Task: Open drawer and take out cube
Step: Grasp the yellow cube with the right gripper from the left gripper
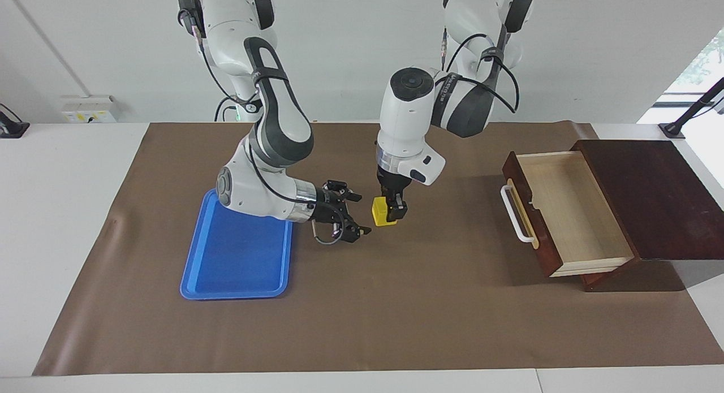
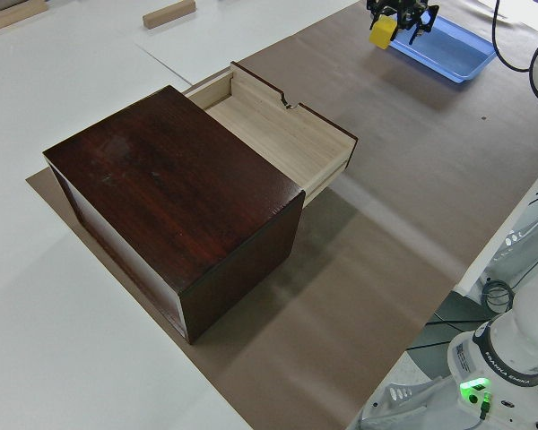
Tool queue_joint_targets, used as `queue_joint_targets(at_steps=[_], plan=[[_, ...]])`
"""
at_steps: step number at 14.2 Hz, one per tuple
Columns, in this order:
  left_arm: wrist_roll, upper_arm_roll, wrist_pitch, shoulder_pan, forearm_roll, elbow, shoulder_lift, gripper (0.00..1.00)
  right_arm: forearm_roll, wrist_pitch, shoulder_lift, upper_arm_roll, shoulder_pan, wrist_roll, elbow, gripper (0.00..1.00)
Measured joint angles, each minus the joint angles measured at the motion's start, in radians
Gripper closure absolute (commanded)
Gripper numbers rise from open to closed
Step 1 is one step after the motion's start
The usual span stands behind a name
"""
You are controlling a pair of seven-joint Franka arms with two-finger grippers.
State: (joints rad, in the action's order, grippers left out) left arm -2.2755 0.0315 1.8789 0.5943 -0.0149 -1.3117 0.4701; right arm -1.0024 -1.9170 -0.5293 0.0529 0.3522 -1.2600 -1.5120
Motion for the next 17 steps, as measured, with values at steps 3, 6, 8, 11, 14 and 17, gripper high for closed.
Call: queue_joint_targets(at_steps=[3, 6, 8, 11, 14, 17], plan=[[0.0, 0.0, 0.003, 0.001, 0.0, 0.0, 0.003, 1.0, 0.0, -0.018, 0.0, 0.0, 0.008, 0.0, 0.0, 0.0], [0.0, 0.002, 0.004, 0.003, 0.0, -0.001, 0.005, 1.0, 0.0, -0.021, 0.0, -0.001, 0.012, 0.0, 0.0, 0.0], [0.0, 0.002, 0.004, 0.004, 0.0, -0.002, 0.005, 1.0, 0.0, -0.025, 0.0, -0.001, 0.019, -0.001, 0.0, 0.0], [0.0, 0.002, 0.004, 0.004, 0.0, -0.002, 0.005, 1.0, -0.001, -0.028, 0.0, -0.001, 0.023, -0.002, 0.0, 0.0], [0.0, 0.002, 0.005, 0.004, 0.0, -0.002, 0.005, 1.0, -0.001, -0.028, 0.0, -0.001, 0.023, -0.002, 0.0, 0.0], [0.0, 0.003, 0.005, 0.004, 0.0, -0.003, 0.006, 1.0, -0.001, -0.029, 0.0, -0.001, 0.023, -0.002, 0.0, 0.0]])
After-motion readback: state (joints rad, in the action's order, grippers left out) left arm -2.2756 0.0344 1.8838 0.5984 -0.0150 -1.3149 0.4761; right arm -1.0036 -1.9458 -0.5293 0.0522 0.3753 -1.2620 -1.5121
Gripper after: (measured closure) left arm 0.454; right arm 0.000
